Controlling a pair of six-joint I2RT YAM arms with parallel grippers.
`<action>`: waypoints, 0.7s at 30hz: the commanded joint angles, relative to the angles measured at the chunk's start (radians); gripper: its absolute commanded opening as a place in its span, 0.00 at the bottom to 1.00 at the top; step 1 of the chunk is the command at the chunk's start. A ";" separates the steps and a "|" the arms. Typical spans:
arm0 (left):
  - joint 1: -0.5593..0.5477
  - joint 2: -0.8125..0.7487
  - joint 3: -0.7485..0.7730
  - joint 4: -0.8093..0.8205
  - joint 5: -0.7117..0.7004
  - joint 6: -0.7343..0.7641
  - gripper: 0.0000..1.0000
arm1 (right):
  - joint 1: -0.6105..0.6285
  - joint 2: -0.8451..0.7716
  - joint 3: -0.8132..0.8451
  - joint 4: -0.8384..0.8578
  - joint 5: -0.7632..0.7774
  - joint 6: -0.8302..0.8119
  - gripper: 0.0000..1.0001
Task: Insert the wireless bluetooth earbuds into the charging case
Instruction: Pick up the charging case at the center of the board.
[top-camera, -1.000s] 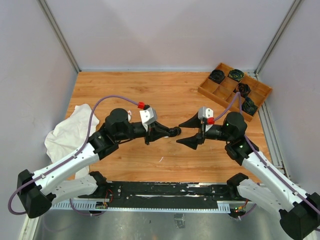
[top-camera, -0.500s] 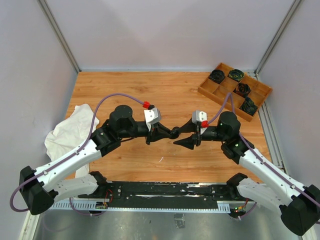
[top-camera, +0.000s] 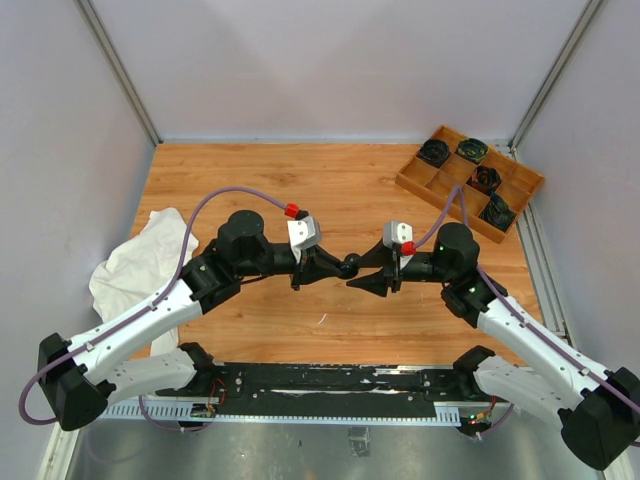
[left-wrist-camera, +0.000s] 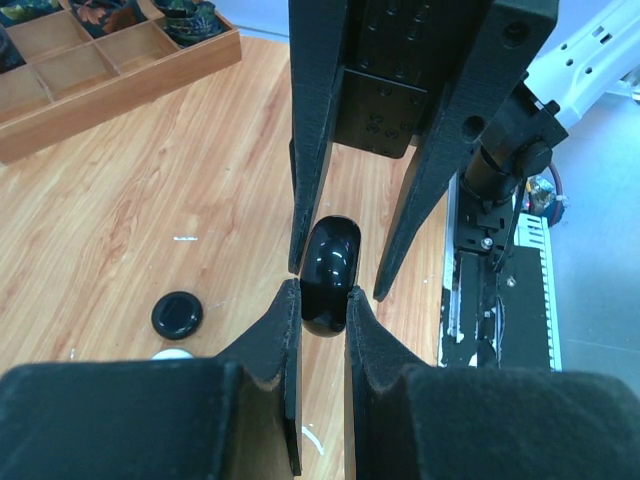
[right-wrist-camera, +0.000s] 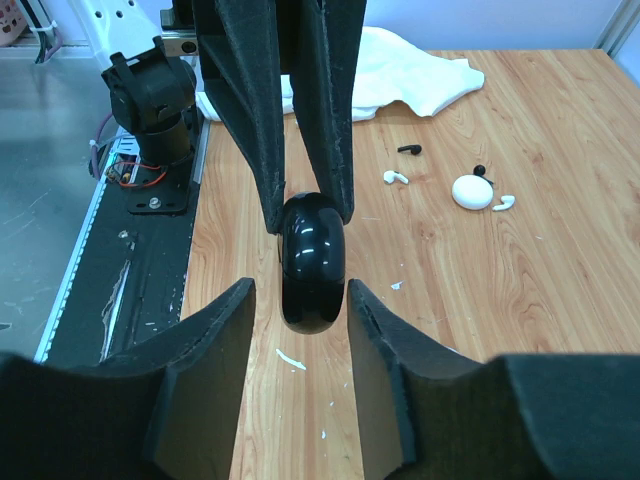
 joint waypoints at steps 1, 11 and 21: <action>0.006 -0.022 0.024 0.022 0.024 0.006 0.00 | 0.015 0.004 -0.014 0.042 -0.011 -0.012 0.41; 0.006 -0.005 0.035 0.011 0.043 0.007 0.00 | 0.016 0.005 -0.038 0.106 -0.019 0.018 0.37; 0.006 0.030 0.086 -0.071 0.055 0.039 0.00 | 0.014 0.023 -0.084 0.234 -0.024 0.070 0.22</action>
